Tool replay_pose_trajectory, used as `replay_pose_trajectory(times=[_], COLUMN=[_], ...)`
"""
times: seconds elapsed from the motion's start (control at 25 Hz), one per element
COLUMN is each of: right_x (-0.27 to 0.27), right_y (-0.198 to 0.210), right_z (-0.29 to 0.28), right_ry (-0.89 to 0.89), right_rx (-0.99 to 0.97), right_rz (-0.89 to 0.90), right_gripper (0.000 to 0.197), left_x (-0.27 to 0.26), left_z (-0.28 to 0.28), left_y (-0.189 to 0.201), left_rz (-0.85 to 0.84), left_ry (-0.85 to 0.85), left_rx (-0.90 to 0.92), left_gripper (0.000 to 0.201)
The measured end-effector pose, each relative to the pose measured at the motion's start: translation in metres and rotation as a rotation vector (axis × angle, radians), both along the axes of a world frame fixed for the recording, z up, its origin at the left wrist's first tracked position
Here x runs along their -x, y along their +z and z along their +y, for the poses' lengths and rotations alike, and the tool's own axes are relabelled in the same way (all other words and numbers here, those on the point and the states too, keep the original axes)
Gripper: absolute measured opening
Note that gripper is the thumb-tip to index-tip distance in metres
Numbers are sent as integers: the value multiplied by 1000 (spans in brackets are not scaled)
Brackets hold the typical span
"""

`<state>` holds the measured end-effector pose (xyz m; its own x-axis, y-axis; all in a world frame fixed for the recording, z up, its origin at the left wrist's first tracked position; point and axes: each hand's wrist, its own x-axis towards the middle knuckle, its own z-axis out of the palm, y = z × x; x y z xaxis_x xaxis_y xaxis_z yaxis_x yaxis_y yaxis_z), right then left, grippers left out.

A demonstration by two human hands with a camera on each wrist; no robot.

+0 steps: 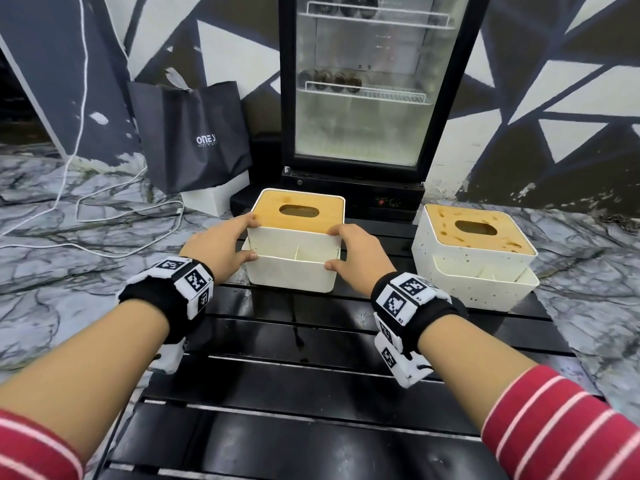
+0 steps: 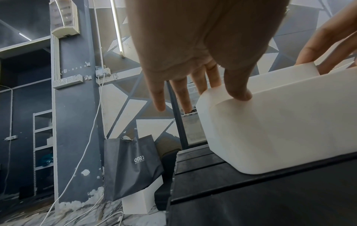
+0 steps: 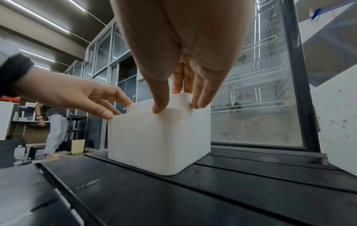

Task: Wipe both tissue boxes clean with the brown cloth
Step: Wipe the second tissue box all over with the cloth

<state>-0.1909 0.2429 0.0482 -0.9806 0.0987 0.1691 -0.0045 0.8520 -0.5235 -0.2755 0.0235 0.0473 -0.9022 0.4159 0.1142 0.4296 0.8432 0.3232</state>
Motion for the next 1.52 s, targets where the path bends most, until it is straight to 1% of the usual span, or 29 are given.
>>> replay_pose_trajectory(times=[0.24,0.32,0.4,0.44,0.52,0.6,0.72,0.84,0.96,1.12,1.24,1.36,1.52], right_x=[0,-3,-10,-14,-24,-39,-66,-94,-113,-121,-120,-115,-117], right_y=[-2,0,5,9,17,26,35,35,29,18,8,1,3], right_z=[3,5,11,16,31,55,101,155,195,221,231,233,230], right_ry=[19,47,55,49,22,-15,-96,-215,-289,-266,-272,-308,-301], right_rx=[31,50,71,80,91,58,9,-44,-128,-202,-166,-141,-138], right_rz=[-1,-19,-30,-26,-15,2,20,-24,-96,-171,-120,-60,-63], right_gripper=[52,58,66,67,63,57,52,55,62,68,64,58,56], left_x=[1,1,-2,-4,-14,-28,-49,-72,-88,-98,-100,-96,-98], left_z=[4,7,12,17,33,57,101,155,202,243,259,261,261], left_y=[1,5,8,11,18,23,27,22,11,3,-2,-4,-3], left_rz=[-1,-2,21,42,79,100,69,14,-17,58,58,67,42], left_ry=[14,17,19,12,-35,-114,-219,-305,-356,-406,-398,-402,-403], left_rx=[63,73,89,99,102,65,-3,-14,40,120,174,69,-18], left_gripper=[55,54,60,64,66,62,59,62,70,78,72,63,59])
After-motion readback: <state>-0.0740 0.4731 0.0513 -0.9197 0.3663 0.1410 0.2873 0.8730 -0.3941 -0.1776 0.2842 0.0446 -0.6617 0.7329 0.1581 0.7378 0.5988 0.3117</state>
